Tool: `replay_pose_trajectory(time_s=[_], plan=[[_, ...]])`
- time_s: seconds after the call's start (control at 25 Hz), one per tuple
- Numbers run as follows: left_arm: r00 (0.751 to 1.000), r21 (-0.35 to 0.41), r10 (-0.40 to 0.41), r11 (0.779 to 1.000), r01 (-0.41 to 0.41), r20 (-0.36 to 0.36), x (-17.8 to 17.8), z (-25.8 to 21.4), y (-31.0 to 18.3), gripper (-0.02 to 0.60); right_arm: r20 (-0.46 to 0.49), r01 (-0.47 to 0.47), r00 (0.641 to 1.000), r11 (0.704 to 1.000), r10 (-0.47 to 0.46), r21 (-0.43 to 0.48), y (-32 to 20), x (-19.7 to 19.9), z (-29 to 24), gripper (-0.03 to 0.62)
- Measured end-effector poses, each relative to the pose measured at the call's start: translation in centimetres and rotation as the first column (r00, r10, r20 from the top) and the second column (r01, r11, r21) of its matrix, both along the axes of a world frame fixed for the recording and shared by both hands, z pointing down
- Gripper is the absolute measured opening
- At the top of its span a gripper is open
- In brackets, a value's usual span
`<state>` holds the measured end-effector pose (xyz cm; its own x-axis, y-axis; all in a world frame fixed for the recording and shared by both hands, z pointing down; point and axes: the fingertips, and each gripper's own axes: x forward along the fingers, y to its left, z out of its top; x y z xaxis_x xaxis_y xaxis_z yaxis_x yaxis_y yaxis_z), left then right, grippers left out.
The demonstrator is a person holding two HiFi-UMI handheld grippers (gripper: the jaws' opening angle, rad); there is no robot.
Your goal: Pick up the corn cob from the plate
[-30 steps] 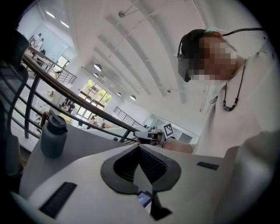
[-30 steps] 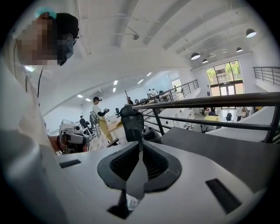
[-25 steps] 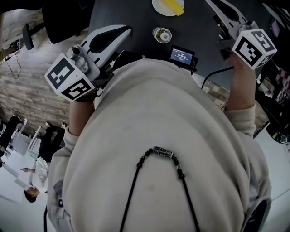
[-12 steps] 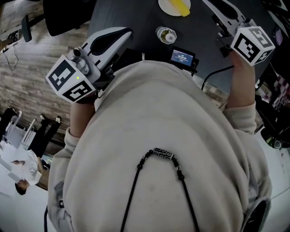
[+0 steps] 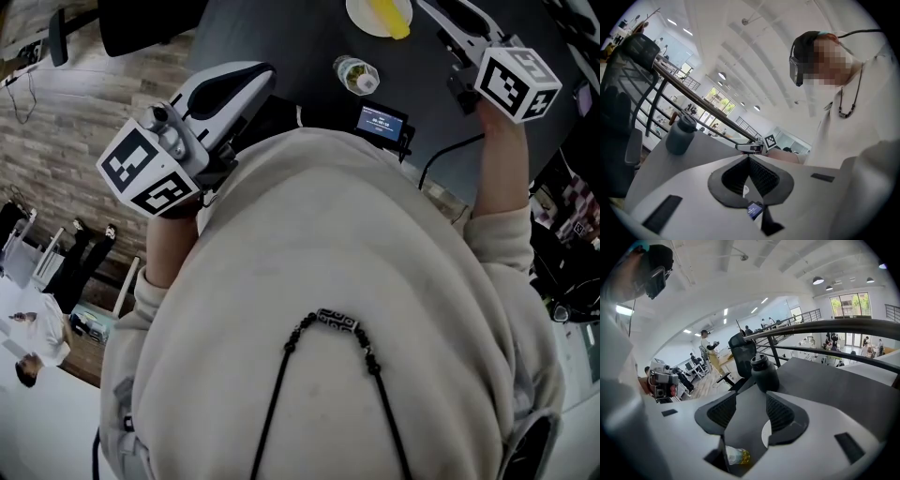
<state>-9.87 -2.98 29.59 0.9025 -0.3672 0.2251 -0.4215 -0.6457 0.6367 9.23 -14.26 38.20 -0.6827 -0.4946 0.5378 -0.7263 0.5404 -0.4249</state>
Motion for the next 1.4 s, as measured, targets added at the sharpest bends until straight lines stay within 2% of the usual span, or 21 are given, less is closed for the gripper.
replay_pose_trajectory(time_s=[0.32, 0.72, 0.92, 1.16, 1.4], plan=[[0.999, -0.026, -0.030, 0.999, 0.031, 0.018, -1.0, 0.6, 0.2, 0.000, -0.031, 0.021, 0.999, 0.998, -0.023, -0.063, -0.5, -0.7, 3.4, 0.219], [0.997, -0.058, -0.071, 0.996, 0.072, 0.027, -1.9, 1.5, 1.0, 0.000, -0.080, -0.005, 0.997, 0.993, -0.004, -0.119, -1.4, -0.1, 7.5, 0.253], [0.996, -0.071, -0.083, 0.994, 0.084, 0.029, -2.2, 2.0, 1.1, 0.000, -0.115, 0.015, 0.993, 0.987, -0.034, -0.158, -1.6, -0.4, 10.5, 0.272], [0.994, -0.087, -0.100, 0.991, 0.103, 0.038, -3.1, 2.5, 1.7, 0.000, -0.221, 0.033, 0.972, 0.982, -0.075, -0.186, -1.7, -0.3, 14.9, 0.272], [0.992, -0.098, -0.115, 0.988, 0.119, 0.042, -3.8, 2.7, 2.2, 0.000, -0.291, -0.012, 0.954, 0.963, -0.070, -0.270, -1.7, 0.5, 19.6, 0.272]])
